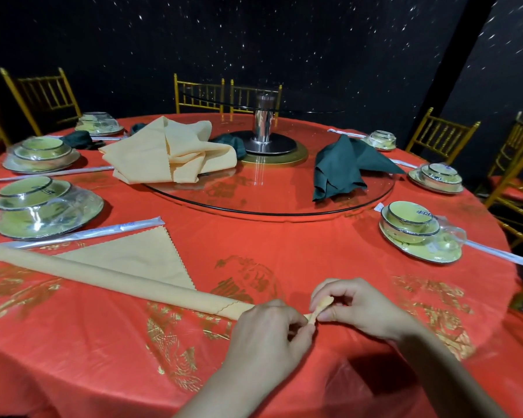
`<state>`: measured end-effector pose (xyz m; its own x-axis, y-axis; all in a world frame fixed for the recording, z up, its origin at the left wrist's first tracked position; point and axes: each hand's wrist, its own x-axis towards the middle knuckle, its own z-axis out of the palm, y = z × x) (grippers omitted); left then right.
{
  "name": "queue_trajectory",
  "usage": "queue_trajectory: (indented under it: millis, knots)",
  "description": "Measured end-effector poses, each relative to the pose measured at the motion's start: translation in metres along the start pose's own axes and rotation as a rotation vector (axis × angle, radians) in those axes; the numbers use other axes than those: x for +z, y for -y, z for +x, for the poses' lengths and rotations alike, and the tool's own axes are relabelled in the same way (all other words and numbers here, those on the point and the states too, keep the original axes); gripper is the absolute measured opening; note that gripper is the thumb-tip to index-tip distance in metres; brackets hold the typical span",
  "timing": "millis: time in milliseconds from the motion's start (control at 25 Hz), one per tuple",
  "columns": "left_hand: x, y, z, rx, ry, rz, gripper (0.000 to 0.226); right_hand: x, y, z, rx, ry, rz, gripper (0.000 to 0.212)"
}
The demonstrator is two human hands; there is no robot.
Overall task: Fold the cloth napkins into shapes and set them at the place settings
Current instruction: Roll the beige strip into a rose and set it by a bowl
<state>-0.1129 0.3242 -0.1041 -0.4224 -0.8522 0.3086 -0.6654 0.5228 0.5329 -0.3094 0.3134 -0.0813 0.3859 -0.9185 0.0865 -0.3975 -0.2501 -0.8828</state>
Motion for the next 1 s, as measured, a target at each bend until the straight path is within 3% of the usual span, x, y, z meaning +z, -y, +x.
queue_trajectory:
  millis: [200,280,360,440,600,760,1000]
  knots:
    - [-0.007,0.001,-0.009,0.022,0.057,-0.156,0.049,0.009,0.005,0.010,0.065,0.025,0.124,0.017]
    - [-0.011,0.006,-0.013,-0.029,0.024,-0.314,0.014,0.010,0.007,0.015,0.114,0.071,0.058,0.021]
    - [-0.012,0.010,-0.016,-0.023,-0.044,-0.343,0.028,0.010,0.009,0.020,0.127,0.125,-0.028,0.022]
    - [-0.005,0.015,-0.017,0.081,-0.125,-0.185,0.021,0.012,0.010,0.024,0.137,0.158,-0.087,0.023]
    - [0.005,0.021,-0.016,0.120,-0.115,-0.025,0.010,0.011,0.009,0.021,0.106,0.179,-0.181,0.017]
    - [0.005,0.022,-0.013,0.081,-0.119,-0.097,0.014,0.000,0.006,0.009,0.076,0.211,-0.229,0.036]
    - [-0.003,0.019,-0.016,0.036,-0.099,-0.159,0.019,0.008,0.008,0.016,0.007,0.201,-0.135,0.023]
